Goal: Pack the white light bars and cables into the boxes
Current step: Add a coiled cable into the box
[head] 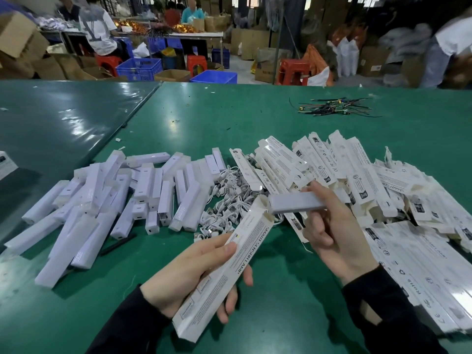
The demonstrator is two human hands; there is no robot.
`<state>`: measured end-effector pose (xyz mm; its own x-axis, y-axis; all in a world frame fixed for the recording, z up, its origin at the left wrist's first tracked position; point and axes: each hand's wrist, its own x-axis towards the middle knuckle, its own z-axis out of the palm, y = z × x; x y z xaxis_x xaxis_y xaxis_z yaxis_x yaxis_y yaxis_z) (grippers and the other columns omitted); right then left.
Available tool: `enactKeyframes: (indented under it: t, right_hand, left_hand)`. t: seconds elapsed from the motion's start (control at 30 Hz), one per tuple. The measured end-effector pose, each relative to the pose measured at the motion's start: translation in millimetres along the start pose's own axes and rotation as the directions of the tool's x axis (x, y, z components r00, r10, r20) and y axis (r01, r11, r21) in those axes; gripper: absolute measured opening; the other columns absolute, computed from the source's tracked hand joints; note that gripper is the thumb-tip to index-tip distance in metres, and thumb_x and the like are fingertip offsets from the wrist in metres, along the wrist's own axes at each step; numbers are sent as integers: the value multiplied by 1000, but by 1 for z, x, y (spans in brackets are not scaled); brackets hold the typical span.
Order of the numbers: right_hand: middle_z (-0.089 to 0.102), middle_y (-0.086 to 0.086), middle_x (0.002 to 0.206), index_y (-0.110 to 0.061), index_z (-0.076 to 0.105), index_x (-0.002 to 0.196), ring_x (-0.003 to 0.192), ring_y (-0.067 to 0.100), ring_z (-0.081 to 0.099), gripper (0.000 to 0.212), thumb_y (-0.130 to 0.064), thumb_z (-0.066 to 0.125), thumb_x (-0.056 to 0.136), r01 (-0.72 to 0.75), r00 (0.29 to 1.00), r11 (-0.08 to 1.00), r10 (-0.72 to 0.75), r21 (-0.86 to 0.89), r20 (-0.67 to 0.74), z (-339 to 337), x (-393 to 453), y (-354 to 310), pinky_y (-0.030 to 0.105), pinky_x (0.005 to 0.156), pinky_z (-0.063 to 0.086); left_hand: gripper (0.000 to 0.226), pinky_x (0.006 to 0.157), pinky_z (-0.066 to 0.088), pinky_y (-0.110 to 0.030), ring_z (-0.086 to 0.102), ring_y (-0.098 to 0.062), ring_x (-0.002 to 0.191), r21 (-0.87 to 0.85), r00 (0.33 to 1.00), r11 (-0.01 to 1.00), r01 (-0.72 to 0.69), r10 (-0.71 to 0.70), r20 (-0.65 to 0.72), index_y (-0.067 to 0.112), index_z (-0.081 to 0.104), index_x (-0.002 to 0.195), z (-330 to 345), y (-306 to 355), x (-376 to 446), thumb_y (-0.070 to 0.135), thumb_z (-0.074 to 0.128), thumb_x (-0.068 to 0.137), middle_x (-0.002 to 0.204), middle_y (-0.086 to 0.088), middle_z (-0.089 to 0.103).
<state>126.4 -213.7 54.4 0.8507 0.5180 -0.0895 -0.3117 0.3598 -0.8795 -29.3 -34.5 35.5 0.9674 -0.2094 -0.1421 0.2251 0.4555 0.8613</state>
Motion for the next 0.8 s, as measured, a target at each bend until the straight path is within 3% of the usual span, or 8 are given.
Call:
enactKeyframes:
  t: [0.13, 0.33, 0.57, 0.63, 0.73, 0.8]
  right_hand:
    - [36, -4, 34, -22, 71, 62, 25, 6, 21, 21, -38, 68, 76, -7, 1000, 1000, 7, -9, -12, 1, 0, 0, 16, 31, 20]
    - [34, -4, 34, -20, 73, 62, 27, 8, 23, 24, -42, 71, 72, 21, 999, 987, -28, -159, -46, -2, 3, 3, 25, 41, 14]
    - [32, -4, 34, -17, 69, 56, 31, 10, 24, 31, -26, 68, 86, 63, 983, 940, -117, -336, -142, -4, 2, 1, 19, 35, 20]
    - [36, -6, 36, -18, 70, 53, 33, 8, 26, 33, -21, 67, 86, 87, 976, 921, -156, -379, -153, -3, 2, -2, 17, 36, 22]
    - [50, -7, 55, -20, 64, 57, 50, 8, 40, 24, -23, 67, 81, 69, 984, 983, -95, -169, -150, -5, 2, -8, 21, 50, 35]
    - [44, -2, 61, -19, 50, 64, 57, 14, 43, 25, -34, 67, 73, 39, 999, 996, -37, 78, -26, -8, 3, -13, 28, 62, 41]
  left_hand:
    - [26, 44, 55, -30, 61, -23, 46, -25, 1000, 1000, -2, 2, 12, 14, 61, 116, -2, 0, -1, 28, 51, 97, 83, -22, 61]
    - [28, 43, 54, -29, 58, -23, 47, -5, 1000, 1000, 23, -23, -20, 13, 63, 112, -2, -1, 1, 35, 53, 97, 85, -22, 60]
    - [44, 40, 52, -28, 56, -23, 50, 64, 991, 995, 81, -73, -109, -1, 56, 121, 1, -2, 3, 32, 55, 91, 86, -22, 62]
    - [35, 40, 51, -27, 56, -22, 51, 90, 991, 992, 85, -75, -113, 6, 62, 115, 4, -2, 3, 30, 55, 90, 86, -22, 62]
    - [31, 43, 51, -27, 57, -22, 54, 99, 992, 993, 60, -48, -119, 14, 68, 113, 5, 0, 3, 29, 56, 88, 85, -21, 62]
    - [35, 44, 52, -26, 58, -21, 57, 111, 990, 993, 30, -15, -137, 17, 67, 119, 3, 0, 2, 27, 59, 86, 83, -17, 64]
